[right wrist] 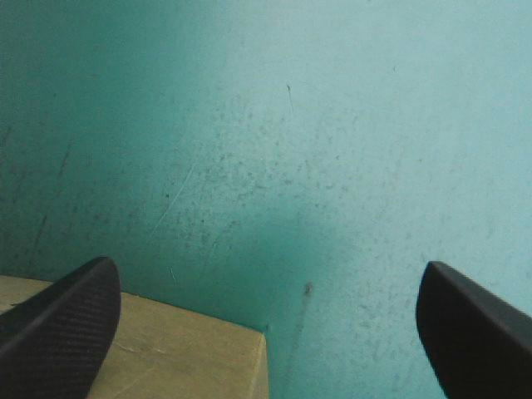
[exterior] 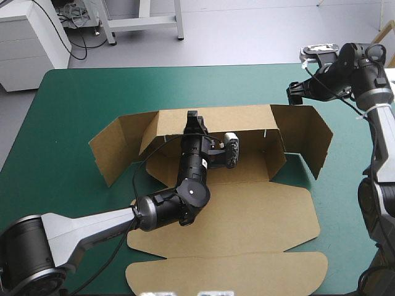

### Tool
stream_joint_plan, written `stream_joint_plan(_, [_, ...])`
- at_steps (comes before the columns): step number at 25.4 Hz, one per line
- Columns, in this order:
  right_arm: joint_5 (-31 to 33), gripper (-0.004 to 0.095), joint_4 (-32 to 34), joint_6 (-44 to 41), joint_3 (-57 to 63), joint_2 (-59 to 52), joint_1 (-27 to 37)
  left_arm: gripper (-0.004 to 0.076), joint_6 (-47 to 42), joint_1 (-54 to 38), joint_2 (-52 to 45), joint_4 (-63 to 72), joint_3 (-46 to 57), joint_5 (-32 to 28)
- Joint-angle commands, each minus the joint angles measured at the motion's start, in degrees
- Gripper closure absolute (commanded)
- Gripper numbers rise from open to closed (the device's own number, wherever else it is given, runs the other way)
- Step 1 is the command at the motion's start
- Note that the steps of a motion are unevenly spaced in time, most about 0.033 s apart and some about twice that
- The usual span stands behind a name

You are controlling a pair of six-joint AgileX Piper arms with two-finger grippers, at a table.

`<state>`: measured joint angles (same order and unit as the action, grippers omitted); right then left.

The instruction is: Fold the box

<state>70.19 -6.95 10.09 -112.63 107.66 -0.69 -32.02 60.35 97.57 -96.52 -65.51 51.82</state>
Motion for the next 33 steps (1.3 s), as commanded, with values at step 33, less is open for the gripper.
stream_joint_plan(33, [-25.3,0.0137,-38.1,40.6,54.9,-33.1,3.9,0.0734,-1.1,0.2,-3.0,-5.3,-1.4,2.7])
